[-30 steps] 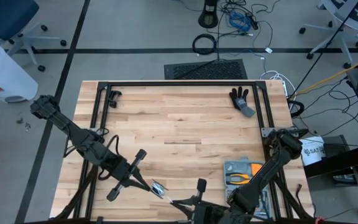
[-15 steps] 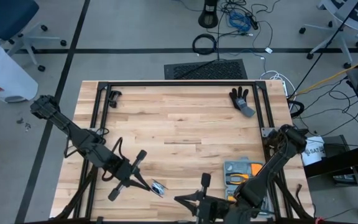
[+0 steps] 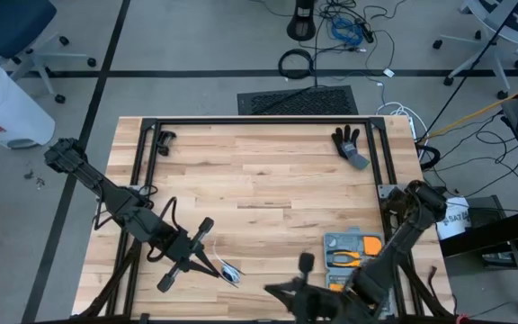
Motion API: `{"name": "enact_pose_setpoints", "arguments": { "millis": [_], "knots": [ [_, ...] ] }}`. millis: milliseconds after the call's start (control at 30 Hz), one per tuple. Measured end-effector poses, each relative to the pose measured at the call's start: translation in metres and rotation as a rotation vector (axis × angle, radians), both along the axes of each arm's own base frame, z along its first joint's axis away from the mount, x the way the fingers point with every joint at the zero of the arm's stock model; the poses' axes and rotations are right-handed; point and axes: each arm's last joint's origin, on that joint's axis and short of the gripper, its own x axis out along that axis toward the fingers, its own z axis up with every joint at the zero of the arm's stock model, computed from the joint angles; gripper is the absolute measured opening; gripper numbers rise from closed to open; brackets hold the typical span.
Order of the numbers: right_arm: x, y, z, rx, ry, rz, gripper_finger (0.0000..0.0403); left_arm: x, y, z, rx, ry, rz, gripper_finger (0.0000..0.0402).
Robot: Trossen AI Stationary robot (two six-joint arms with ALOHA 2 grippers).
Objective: Coil cords
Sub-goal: Coil the white cable wire onto the spool
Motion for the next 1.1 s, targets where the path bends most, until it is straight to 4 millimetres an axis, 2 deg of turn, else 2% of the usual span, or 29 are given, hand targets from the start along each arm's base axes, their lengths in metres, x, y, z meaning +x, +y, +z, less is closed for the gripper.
{"name": "enact_pose_setpoints", "arguments": {
  "millis": [100,233,333,467,600,767,867,967,1100],
  "knots": [
    [-0.012,0.006,-0.008,0.049,0.039,-0.008,0.0001,0.0,0.0,0.001,-0.003,-0.013,-0.001,0.0002],
    [-0.015,0.007,-0.022,0.067,0.048,-0.046,0.0005,0.0,0.0,0.004,-0.011,-0.039,-0.006,0.0002],
    [-0.01,0.002,-0.04,0.058,0.055,-0.063,0.002,0.0,-0.002,0.01,-0.055,-0.093,-0.01,0.0002],
    [0.005,-0.012,-0.054,-0.031,-0.042,-0.18,0.0048,-0.003,-0.003,0.022,-0.134,-0.185,-0.02,0.0002],
    [0.02,-0.024,-0.043,-0.079,-0.158,-0.255,0.007,-0.006,-0.004,0.033,-0.208,-0.279,0.013,0.0002],
    [0.038,-0.039,-0.015,-0.068,-0.347,-0.054,0.0083,-0.006,-0.002,0.039,-0.227,-0.337,0.05,0.0002],
    [0.047,-0.052,-0.004,-0.055,-0.461,0.046,0.0084,-0.006,-0.001,0.039,-0.22,-0.342,0.06,0.0002],
    [0.059,-0.066,-0.004,-0.052,-0.506,0.066,0.0085,-0.006,-0.001,0.04,-0.225,-0.35,0.063,0.0002],
    [0.081,-0.083,-0.019,-0.047,-0.574,0.106,0.0086,-0.006,0.0,0.041,-0.214,-0.376,0.067,0.0002]
  ]
}}
